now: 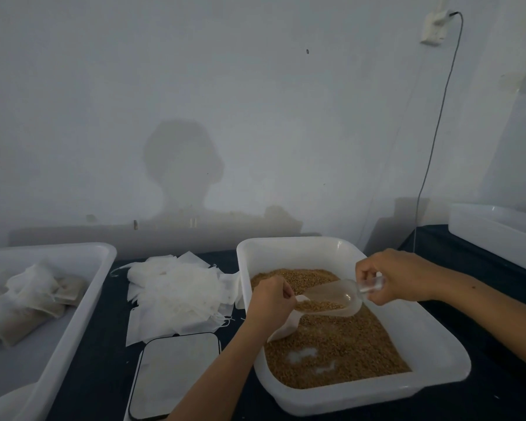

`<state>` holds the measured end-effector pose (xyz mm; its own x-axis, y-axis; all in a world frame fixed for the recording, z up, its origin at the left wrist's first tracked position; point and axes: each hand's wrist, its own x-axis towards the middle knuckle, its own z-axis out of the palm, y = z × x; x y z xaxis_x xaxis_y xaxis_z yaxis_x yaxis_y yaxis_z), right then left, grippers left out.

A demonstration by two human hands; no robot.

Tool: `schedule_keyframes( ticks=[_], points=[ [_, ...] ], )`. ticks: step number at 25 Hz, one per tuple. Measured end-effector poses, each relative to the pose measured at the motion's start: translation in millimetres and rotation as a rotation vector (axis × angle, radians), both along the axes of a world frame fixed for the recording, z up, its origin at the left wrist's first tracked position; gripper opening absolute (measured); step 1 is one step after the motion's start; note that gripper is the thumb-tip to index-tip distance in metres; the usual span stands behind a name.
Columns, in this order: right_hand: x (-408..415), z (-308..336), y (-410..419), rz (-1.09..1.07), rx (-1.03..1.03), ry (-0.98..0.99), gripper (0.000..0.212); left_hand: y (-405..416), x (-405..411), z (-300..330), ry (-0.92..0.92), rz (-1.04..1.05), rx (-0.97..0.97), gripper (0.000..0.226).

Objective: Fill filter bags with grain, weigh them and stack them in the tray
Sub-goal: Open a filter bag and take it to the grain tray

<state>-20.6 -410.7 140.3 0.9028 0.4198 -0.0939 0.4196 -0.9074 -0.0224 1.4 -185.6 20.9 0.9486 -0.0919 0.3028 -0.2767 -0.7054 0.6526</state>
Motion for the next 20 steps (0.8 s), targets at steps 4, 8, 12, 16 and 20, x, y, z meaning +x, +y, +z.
schedule_keyframes(
  ticks=[4, 8, 12, 16, 20],
  points=[
    [-0.2, 5.0, 7.2, 0.007, -0.048, -0.013, 0.014, -0.3, 0.1, 1.0, -0.005, -0.005, 0.009, 0.011],
    [-0.9, 10.2, 10.2, 0.007, -0.096, -0.037, 0.015, -0.3, 1.1, 0.5, -0.010, -0.005, 0.012, 0.010],
    [-0.2, 8.7, 7.0, 0.006, -0.075, -0.027, 0.013, -0.2, 2.0, -0.4, -0.009, -0.006, 0.007, 0.009],
    [-1.4, -5.4, -7.1, -0.021, 0.105, 0.060, 0.014, 0.1, 3.5, -3.6, -0.019, 0.003, -0.004, 0.010],
    [-4.4, -24.4, -25.0, -0.112, 0.433, 0.213, 0.008, -0.3, 5.3, -3.8, -0.024, 0.019, -0.015, 0.011]
  ],
)
